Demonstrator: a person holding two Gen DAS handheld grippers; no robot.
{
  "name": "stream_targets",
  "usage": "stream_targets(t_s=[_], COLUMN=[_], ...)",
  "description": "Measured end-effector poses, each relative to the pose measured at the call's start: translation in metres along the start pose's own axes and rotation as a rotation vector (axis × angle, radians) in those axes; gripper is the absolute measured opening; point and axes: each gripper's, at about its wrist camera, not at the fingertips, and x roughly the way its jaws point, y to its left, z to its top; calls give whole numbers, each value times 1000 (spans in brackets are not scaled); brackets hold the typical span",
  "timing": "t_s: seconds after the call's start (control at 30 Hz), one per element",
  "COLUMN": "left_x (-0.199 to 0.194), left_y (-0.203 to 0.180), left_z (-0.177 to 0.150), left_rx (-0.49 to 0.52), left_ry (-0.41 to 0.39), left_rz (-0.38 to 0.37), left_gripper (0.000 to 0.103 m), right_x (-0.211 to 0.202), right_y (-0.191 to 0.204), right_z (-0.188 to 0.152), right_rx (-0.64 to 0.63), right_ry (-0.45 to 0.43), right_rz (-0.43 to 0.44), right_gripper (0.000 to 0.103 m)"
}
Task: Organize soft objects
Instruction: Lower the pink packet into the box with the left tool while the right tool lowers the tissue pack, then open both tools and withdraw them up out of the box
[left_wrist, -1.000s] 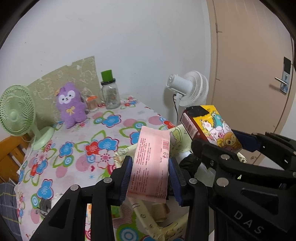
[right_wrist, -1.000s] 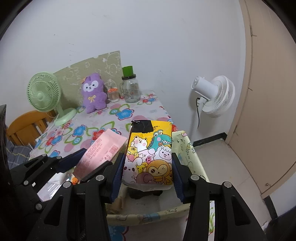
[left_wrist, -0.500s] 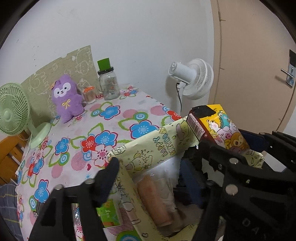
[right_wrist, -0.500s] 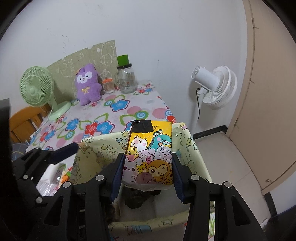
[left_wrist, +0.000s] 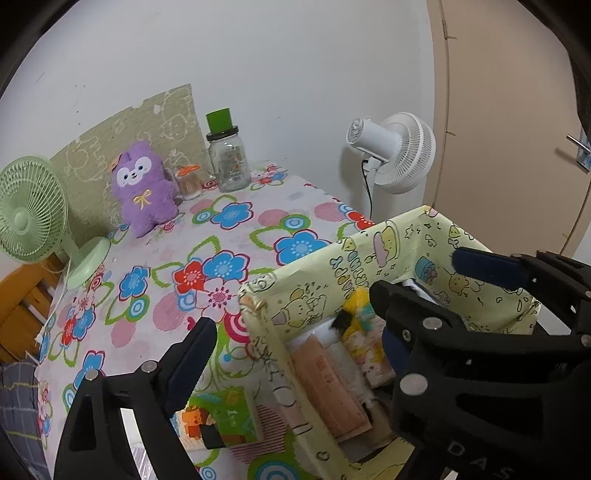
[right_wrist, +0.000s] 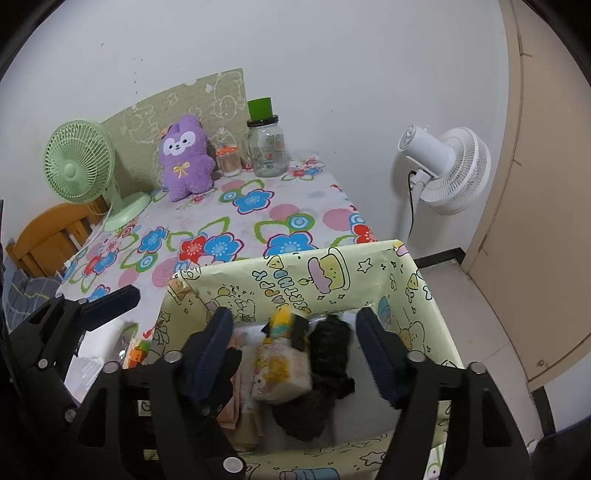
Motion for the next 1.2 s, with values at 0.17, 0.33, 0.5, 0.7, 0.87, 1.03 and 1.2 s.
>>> stream_targets(t_s=[0.17, 0.33, 0.5, 0.7, 0.87, 1.03, 1.2], left_x=[-5, -15, -27, -41, -57, -70, -85], left_y=[5, 10, 17, 23, 26, 30, 35], left_z=[-4, -8, -12, -20, -27, -33, -37], left_rx=[-10, -26, -44, -52, -48, -51, -68], left_ry=[2, -14, -27, -37, -66, -80, -102], left_rz=[-6, -1, -10, -10, 15, 29, 23], left_gripper=[98, 103, 103, 103, 103, 103, 103], right_x=[-5, -14, -26, -40, -53, -65, -80], right_y=[4, 9, 18, 30, 39, 48, 55], right_z=[-2, -3, -6, -11, -15, -19, -23], right_rx=[-4, -4, -16, -28, -40, -47, -49], right_ry=[-2, -16, -37, -57, -81, -102, -131], right_rz=[-22, -39, -54, -62, -68, -71, -73], right_gripper=[88, 92, 94, 95, 97, 98, 100])
